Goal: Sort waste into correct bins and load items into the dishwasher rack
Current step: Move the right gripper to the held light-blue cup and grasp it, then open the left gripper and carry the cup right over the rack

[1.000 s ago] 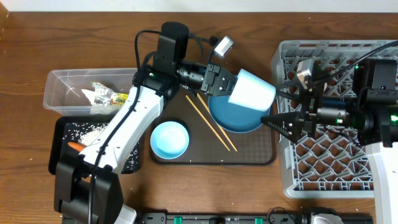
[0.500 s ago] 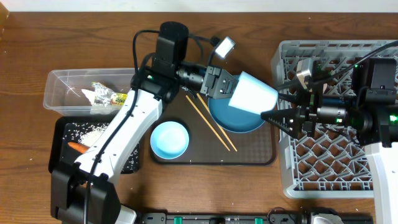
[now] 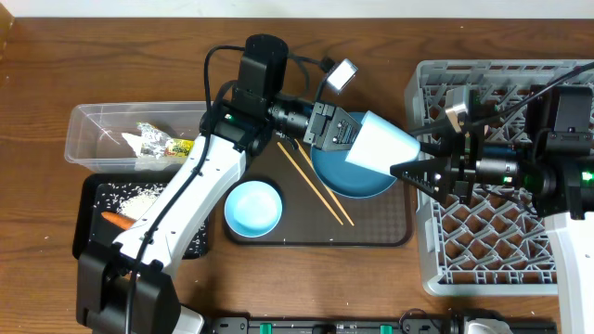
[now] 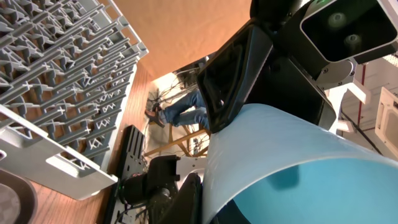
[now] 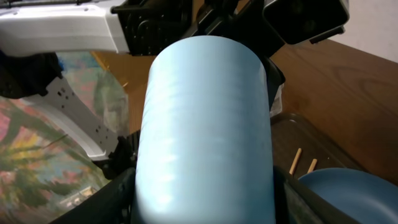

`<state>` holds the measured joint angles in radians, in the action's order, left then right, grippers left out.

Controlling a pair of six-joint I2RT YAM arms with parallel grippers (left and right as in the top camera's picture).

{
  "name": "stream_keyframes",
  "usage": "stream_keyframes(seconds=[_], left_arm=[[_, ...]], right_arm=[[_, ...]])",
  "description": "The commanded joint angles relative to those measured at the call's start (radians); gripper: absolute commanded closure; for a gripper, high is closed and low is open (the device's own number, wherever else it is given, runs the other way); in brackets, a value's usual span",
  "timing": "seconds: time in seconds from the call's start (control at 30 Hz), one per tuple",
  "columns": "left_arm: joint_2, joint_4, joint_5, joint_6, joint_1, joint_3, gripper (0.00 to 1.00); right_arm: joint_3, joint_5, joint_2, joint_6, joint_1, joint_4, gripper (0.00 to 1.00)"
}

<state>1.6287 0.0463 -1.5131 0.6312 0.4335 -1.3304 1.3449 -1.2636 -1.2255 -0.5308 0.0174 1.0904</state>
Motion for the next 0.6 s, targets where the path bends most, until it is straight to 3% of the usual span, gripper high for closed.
stream_keyframes(seconds=[0.0, 0.57], left_arm=[[-0.023, -0.003, -0.013, 0.006, 0.002, -0.015, 0.93], [-0.023, 0.002, -0.016, 0.002, 0.051, -0.015, 0.93]], right_arm=[[-0.007, -0.045, 0.008, -0.017, -0.006, -0.006, 0.45], [-0.007, -0.042, 0.008, 0.022, -0.005, -0.115, 0.58]])
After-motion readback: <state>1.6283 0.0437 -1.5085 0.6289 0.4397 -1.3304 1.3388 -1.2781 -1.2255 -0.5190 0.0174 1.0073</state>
